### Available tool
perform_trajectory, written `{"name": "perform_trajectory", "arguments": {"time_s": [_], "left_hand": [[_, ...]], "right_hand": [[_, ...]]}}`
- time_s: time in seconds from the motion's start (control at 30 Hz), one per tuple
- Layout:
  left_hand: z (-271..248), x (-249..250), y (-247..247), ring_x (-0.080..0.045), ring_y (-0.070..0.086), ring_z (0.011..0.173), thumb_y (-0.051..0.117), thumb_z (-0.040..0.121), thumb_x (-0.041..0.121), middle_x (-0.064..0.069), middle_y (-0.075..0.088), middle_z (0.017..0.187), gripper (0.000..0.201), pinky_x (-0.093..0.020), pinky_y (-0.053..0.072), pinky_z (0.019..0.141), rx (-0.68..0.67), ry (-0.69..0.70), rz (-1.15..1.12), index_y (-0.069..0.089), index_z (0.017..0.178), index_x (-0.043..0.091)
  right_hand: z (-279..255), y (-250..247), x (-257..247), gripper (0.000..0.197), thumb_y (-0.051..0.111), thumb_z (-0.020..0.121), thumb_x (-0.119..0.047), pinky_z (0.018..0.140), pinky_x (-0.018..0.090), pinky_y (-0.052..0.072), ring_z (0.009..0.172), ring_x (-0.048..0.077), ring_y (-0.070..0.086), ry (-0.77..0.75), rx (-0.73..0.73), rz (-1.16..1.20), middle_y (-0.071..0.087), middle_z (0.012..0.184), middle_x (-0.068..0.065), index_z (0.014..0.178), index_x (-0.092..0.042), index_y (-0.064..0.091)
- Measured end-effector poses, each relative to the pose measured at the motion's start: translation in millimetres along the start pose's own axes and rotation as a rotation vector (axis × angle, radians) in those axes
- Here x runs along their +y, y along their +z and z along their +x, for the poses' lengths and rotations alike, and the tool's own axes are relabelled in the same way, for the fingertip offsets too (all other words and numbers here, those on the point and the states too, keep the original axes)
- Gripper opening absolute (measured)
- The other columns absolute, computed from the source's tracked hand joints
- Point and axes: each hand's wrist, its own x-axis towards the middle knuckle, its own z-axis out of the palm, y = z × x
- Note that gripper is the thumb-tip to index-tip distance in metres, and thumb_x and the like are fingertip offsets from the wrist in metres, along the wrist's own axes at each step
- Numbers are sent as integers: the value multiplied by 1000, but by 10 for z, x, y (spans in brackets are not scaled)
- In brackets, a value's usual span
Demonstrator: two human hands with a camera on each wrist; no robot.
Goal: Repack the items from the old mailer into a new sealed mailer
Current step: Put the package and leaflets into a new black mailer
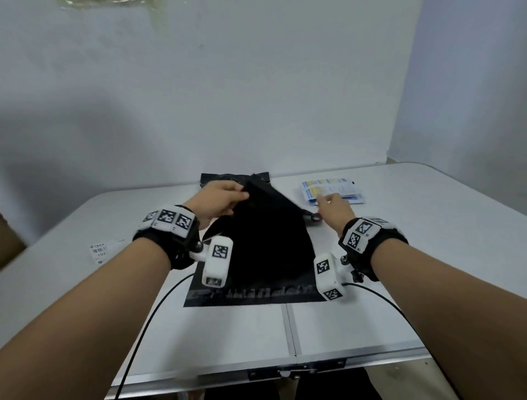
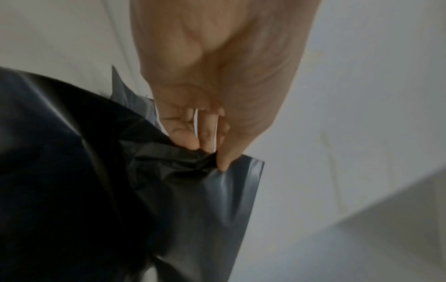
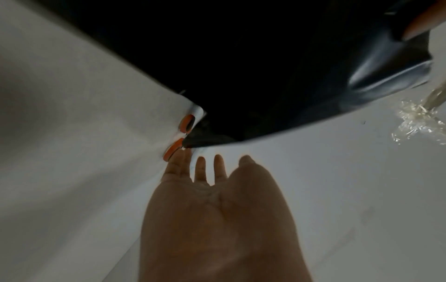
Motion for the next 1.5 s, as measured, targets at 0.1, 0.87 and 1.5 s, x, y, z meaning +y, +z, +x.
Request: {"name": "perform_trajectory", "arguments": {"time_s": [0.1, 0.87, 1.5], "left_hand": [[92, 48, -235, -6, 50, 63, 62, 88, 15, 6, 57, 73, 17, -16, 37, 53, 134, -57, -237, 61, 73, 22], [474, -626, -595, -38, 64, 98, 50, 76, 8, -18, 64, 109, 35, -47, 57, 83, 512, -322, 183, 56, 109, 2], [1238, 199, 1116, -22, 51, 119, 51, 90, 10, -9, 40, 142, 44, -28, 41, 99, -14, 93, 644, 49, 133, 17]], "right_hand": [[17, 40, -42, 51, 45, 96, -40, 68, 15, 50, 82, 19, 59, 9, 12, 116, 53, 127, 16, 128, 1, 45], [402, 225, 0, 39, 48, 91, -5, 91, 41, 49, 90, 22, 49, 65, -185, 161, 52, 84, 7, 128, 8, 51], [1168, -577, 479, 47, 45, 91, -9, 105, 35, 38, 128, 34, 44, 315, 268, 289, 39, 143, 19, 137, -4, 38]]}}
